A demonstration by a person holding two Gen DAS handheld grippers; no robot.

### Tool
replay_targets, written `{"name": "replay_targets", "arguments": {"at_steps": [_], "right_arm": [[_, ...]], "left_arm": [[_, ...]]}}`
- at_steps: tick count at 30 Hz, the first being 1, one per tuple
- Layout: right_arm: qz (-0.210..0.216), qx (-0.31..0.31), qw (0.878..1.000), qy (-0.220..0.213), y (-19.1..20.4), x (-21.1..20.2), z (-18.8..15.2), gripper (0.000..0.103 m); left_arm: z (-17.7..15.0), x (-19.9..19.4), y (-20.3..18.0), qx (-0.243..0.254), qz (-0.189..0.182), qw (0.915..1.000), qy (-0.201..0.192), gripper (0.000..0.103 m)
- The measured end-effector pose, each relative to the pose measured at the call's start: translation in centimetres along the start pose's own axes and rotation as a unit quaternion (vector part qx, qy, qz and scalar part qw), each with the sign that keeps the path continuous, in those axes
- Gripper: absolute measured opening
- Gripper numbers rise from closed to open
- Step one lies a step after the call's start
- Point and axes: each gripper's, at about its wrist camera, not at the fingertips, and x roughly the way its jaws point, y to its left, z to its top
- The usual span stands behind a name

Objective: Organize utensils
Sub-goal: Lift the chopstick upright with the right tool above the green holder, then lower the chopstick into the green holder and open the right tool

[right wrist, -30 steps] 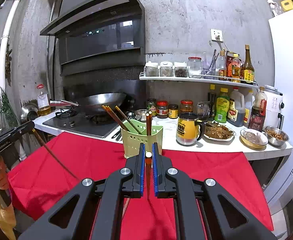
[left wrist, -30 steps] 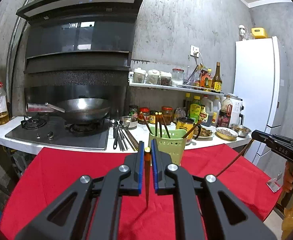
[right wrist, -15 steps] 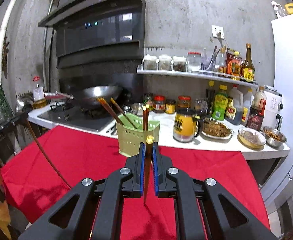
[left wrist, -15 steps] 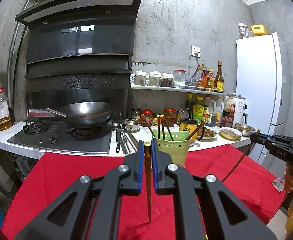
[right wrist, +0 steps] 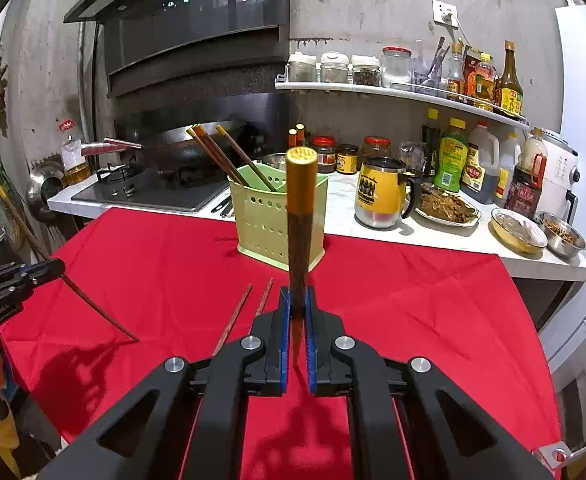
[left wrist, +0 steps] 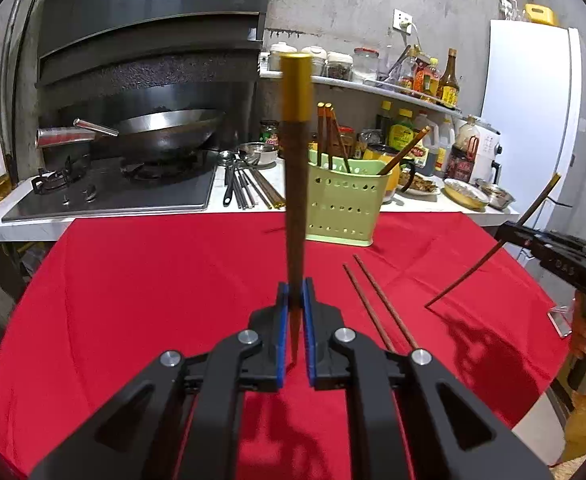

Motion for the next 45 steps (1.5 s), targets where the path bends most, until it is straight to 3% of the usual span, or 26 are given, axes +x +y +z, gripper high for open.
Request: {"name": "replay_targets", "arguments": {"at_steps": [8, 16, 21, 27, 32, 37, 39, 40, 42, 45], "right_arm": [[-0.018, 0.016, 1.000, -0.010, -1.6, 0.1, 1.0, 0.007], [-0.040, 0.014, 0.997, -0.068, -3.4, 1.9, 7.1, 0.007], [-0.043, 0.012, 0.992, -0.116, -4.0, 2.1, 11.0, 0.007], [-0.022, 0.011, 0.990, -0.137, -4.0, 3.9, 14.2, 0.007], [0.009, 0.012, 0.994, -0.111, -3.3, 7.5, 15.2, 0.007], [0.023, 0.014, 0.998, -0.059, -2.6, 12.0, 14.5, 0.007], [0.027, 0.014, 0.999, -0.042, -2.6, 13.4, 14.2, 0.011], [0.027, 0.020, 0.999, -0.041, -2.8, 13.5, 14.1, 0.026], [0.023, 0.030, 0.998, -0.047, -3.2, 13.1, 14.0, 0.045], [0.015, 0.034, 0.997, -0.064, -3.9, 11.1, 14.1, 0.045]], "left_arm": [[3.2, -0.3, -0.9, 0.005, -0.016, 0.9968, -0.078, 0.006], [11.0, 4.1, -4.2, 0.043, -0.047, 0.9886, -0.137, 0.007], [14.7, 7.7, -5.2, 0.040, -0.047, 0.9879, -0.143, 0.006], [16.8, 10.6, -6.0, 0.054, -0.030, 0.9887, -0.137, 0.007], [16.3, 13.1, -5.7, 0.060, -0.029, 0.9919, -0.108, 0.007], [15.8, 15.7, -4.9, 0.051, -0.036, 0.9941, -0.089, 0.007], [15.6, 16.8, -4.9, 0.055, -0.045, 0.9947, -0.074, 0.007], [15.7, 17.1, -4.8, 0.055, -0.047, 0.9948, -0.071, 0.007], [15.7, 17.1, -4.7, 0.056, -0.050, 0.9948, -0.070, 0.014], [16.1, 15.6, -4.3, 0.048, -0.053, 0.9935, -0.089, 0.028]]}}
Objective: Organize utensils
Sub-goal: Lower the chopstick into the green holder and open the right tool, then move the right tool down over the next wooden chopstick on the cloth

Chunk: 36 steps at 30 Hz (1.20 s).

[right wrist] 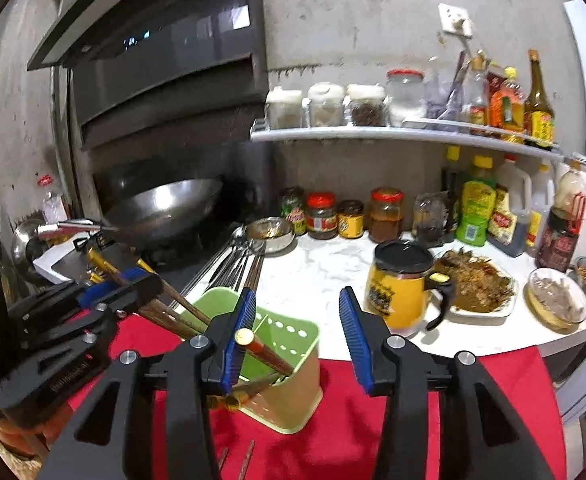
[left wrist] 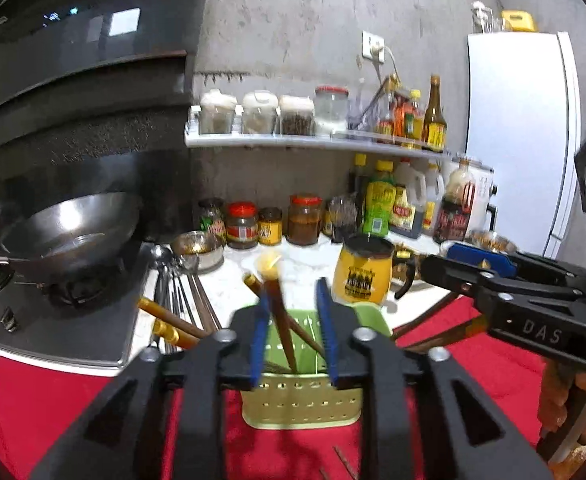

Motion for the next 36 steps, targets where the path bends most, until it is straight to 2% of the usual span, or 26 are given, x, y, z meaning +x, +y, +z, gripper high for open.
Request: {"name": "replay_targets", "arguments": {"at_steps": [7, 12, 16, 18, 22, 25, 27, 30, 34, 36], "right_arm": [[-0.012, -0.001, 0.999, -0.040, -0.6, -6.3, 0.1, 0.045], [-0.018, -0.006, 0.999, -0.039, -0.3, -10.5, -2.5, 0.045], [-0.018, -0.015, 1.000, 0.004, 0.5, -11.7, -8.0, 0.045], [-0.016, -0.020, 0.999, 0.031, 1.2, -11.6, -10.6, 0.045], [-0.006, -0.020, 0.995, 0.099, 2.4, -10.7, -16.9, 0.045], [0.001, -0.019, 0.990, 0.140, 3.5, -9.8, -20.3, 0.045], [0.010, -0.017, 0.987, 0.160, 4.3, -9.3, -22.0, 0.045], [0.022, -0.018, 0.984, 0.174, 5.5, -8.9, -23.3, 0.043], [0.029, -0.028, 0.982, 0.183, 6.7, -8.2, -23.5, 0.023], [0.034, -0.032, 0.981, 0.187, 7.3, -7.7, -23.4, 0.021]], "left_arm": [[1.3, -5.7, 0.3, -0.012, 0.009, 0.9992, -0.036, 0.029], [-1.2, -9.9, -0.2, -0.011, 0.049, 0.9985, -0.024, 0.034], [-6.5, -12.1, -0.2, -0.017, 0.076, 0.9965, 0.030, 0.035], [-9.1, -12.6, 0.1, -0.027, 0.077, 0.9950, 0.059, 0.035], [-15.0, -13.4, 0.9, -0.050, 0.089, 0.9870, 0.124, 0.035], [-18.0, -13.9, 1.6, -0.072, 0.098, 0.9809, 0.152, 0.035], [-19.3, -14.1, 1.9, -0.080, 0.108, 0.9778, 0.161, 0.035], [-20.9, -13.8, 2.3, -0.093, 0.104, 0.9737, 0.180, 0.035], [-21.5, -13.3, 3.0, -0.103, 0.107, 0.9700, 0.193, 0.035], [-21.3, -13.5, 3.0, -0.104, 0.103, 0.9707, 0.190, 0.035]]}}
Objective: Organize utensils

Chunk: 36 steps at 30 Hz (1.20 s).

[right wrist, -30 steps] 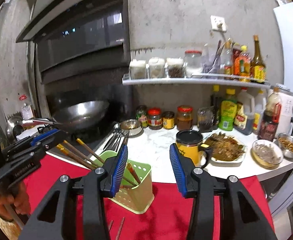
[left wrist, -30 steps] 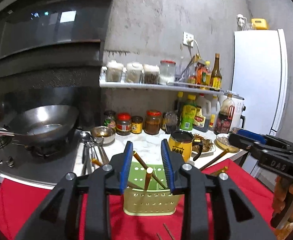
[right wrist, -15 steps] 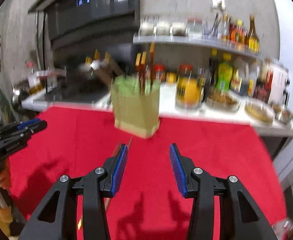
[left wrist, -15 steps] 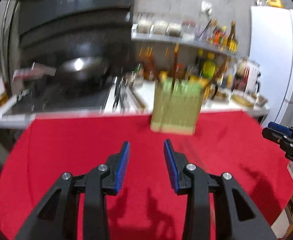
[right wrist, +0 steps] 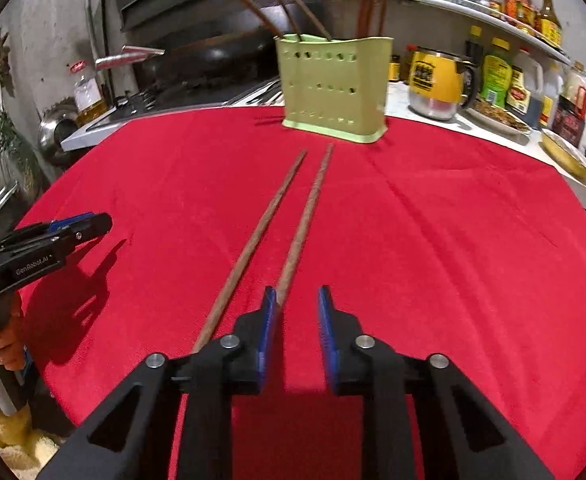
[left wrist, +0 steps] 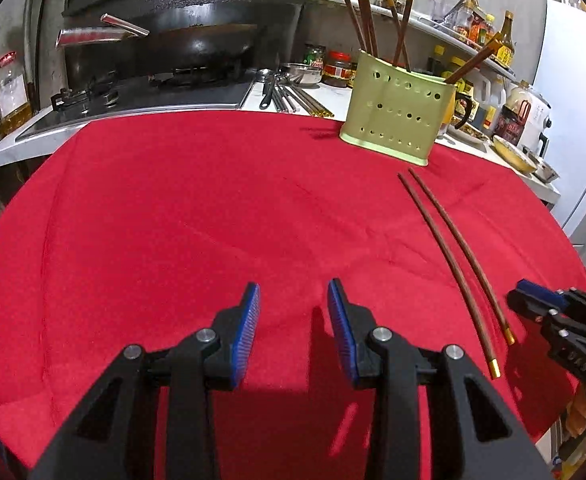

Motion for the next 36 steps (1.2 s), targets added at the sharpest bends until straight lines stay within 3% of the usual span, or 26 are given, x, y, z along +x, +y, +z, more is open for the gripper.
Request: {"name": "replay_targets", "arguments": {"at_steps": [6, 10, 12, 27, 35, 36], "right_arm": [[-0.003, -0.007, 1.000, 0.013, 0.6, 1.4, 0.6, 0.021], [-0.008, -0.011, 1.000, 0.019, 0.6, 1.9, 0.5, 0.010], [-0.013, -0.011, 1.000, 0.018, 0.4, 1.8, 0.3, 0.009], [-0.059, 0.029, 0.998, 0.002, -4.8, -0.8, -2.2, 0.007], [-0.050, 0.041, 0.998, -0.004, -5.6, -1.3, -2.6, 0.007], [-0.049, 0.041, 0.998, -0.005, -5.5, -1.3, -2.6, 0.007]], "left_arm": [[-0.1, -0.1, -1.5, 0.019, -0.027, 0.9995, 0.004, 0.035], [-0.2, 0.0, -2.9, 0.033, -0.044, 0.9985, 0.007, 0.035], [-0.3, 0.1, -3.7, 0.040, -0.052, 0.9978, 0.009, 0.035], [-1.0, 1.8, -10.3, 0.085, -0.123, 0.9870, 0.059, 0.035], [-1.1, 3.3, -13.1, 0.127, -0.110, 0.9831, 0.072, 0.034], [-1.2, 3.3, -13.4, 0.135, -0.101, 0.9833, 0.068, 0.030]]}}
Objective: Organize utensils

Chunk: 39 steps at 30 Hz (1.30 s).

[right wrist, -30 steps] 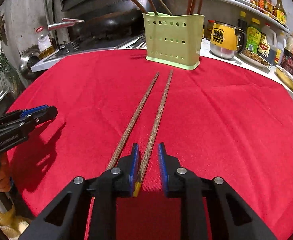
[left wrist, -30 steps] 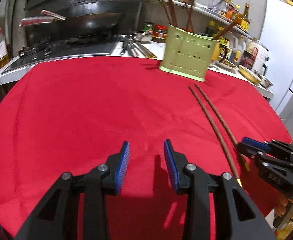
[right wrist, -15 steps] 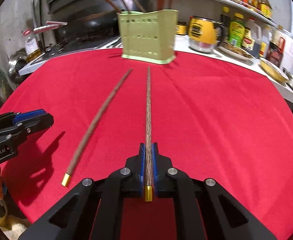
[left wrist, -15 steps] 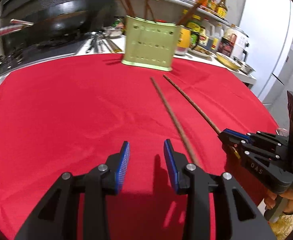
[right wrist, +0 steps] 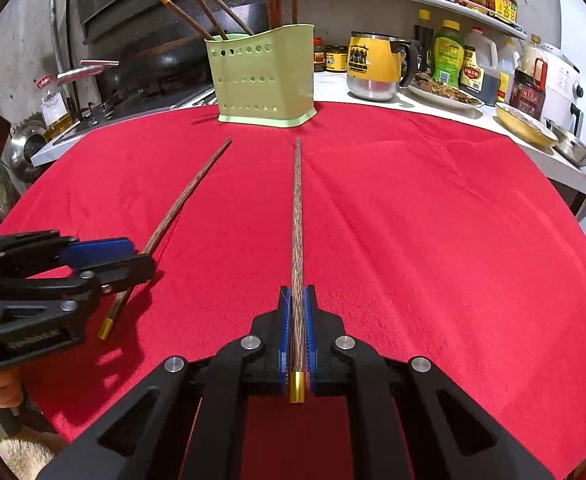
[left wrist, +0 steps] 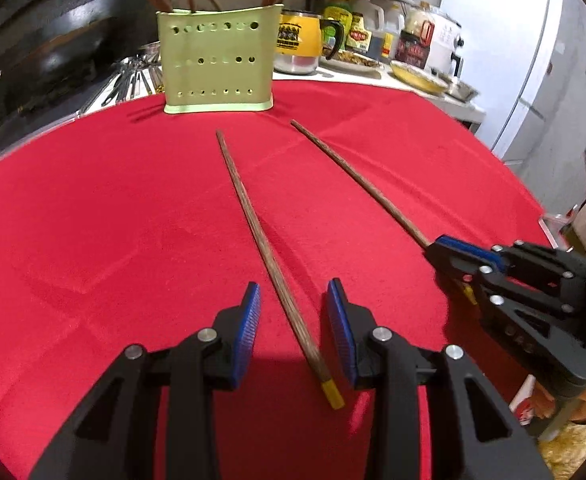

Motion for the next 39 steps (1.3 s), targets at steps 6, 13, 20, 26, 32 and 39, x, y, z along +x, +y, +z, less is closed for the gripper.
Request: {"name": "replay_targets", "arguments": {"at_steps": [6, 13, 20, 26, 32, 39], "right_arm": [[0.019, 0.000, 1.000, -0.004, 0.6, 0.0, -0.1, 0.007], [0.030, -0.011, 0.999, -0.002, 1.6, 0.5, 0.4, 0.012], [0.028, -0.023, 0.999, 0.003, 1.8, -0.2, -0.3, 0.014], [0.027, -0.021, 0.999, 0.001, 1.7, -1.0, -1.2, 0.014], [0.034, -0.017, 0.999, -0.004, 1.5, -1.2, -1.5, 0.014], [0.040, -0.030, 0.999, -0.014, 1.8, -1.7, -2.3, 0.015]], "left_arm": [[-0.1, -0.1, 0.9, 0.035, 0.092, 0.9951, 0.002, 0.007], [-1.0, -1.7, 4.4, 0.010, 0.067, 0.9977, -0.009, 0.012], [-4.5, -4.1, 4.4, 0.006, 0.047, 0.9986, -0.023, 0.037], [-5.3, -4.7, 4.0, 0.006, 0.065, 0.9975, -0.028, 0.021], [-4.9, -4.2, 3.9, 0.016, 0.075, 0.9965, -0.032, 0.014], [-4.6, -3.6, 3.2, 0.034, 0.084, 0.9950, -0.041, 0.013]]}}
